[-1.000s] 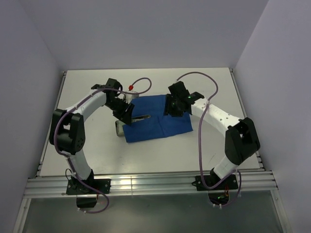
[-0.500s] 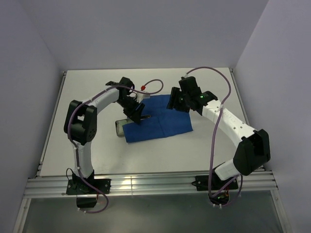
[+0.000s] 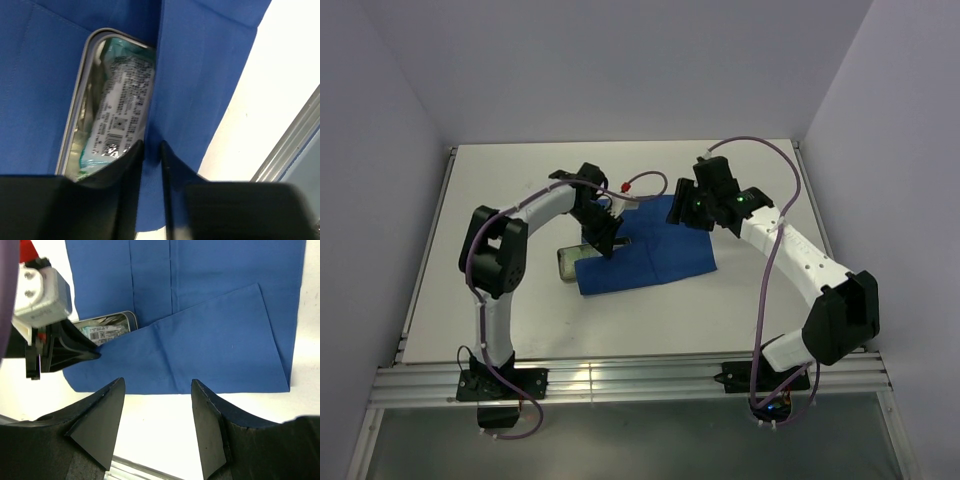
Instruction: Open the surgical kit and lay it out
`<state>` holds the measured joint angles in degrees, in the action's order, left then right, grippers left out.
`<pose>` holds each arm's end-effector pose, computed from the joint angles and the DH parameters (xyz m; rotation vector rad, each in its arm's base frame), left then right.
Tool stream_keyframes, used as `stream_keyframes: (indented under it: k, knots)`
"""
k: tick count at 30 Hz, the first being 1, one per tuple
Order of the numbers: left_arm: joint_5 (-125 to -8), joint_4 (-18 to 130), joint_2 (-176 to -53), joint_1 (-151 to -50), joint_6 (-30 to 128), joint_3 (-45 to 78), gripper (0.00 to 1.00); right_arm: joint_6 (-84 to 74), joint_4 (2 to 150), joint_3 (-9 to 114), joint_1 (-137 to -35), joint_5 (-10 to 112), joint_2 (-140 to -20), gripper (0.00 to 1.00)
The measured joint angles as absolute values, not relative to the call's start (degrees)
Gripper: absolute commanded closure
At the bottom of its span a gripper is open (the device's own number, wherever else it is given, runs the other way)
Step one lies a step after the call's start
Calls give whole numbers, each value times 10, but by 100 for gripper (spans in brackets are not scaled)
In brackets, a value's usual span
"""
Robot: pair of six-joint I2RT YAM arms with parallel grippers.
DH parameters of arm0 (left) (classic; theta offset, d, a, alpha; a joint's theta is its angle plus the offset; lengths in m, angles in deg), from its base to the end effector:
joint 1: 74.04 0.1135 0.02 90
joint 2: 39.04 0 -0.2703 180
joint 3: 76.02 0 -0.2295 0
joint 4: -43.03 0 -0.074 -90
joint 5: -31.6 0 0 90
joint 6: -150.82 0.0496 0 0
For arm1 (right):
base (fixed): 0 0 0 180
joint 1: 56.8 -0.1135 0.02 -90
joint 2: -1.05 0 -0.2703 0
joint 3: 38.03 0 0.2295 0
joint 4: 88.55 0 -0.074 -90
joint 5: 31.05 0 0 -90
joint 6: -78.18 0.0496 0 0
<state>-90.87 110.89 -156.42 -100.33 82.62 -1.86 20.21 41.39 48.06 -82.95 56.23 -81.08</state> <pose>0.3383 -0.1968 0.1937 1.2373 2.5834 -0.8435 0.2661 0.1333 0.3081 0.1019 2.4401 0.5292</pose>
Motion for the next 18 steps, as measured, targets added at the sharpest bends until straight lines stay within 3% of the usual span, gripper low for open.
stream_keyframes:
  k: [4, 11, 18]
  knots:
    - [-905, 1113, -1558, -1015, 829, -18, 100, 202, 412, 481, -826, 562, -809, 37]
    - [-900, 1113, -1464, -1056, 841, 23, 100, 203, 409, 481, -821, 565, -792, 38]
    - [-879, 1085, -1306, -1165, 857, 152, 97, 220, 406, 480, -795, 594, -732, 32]
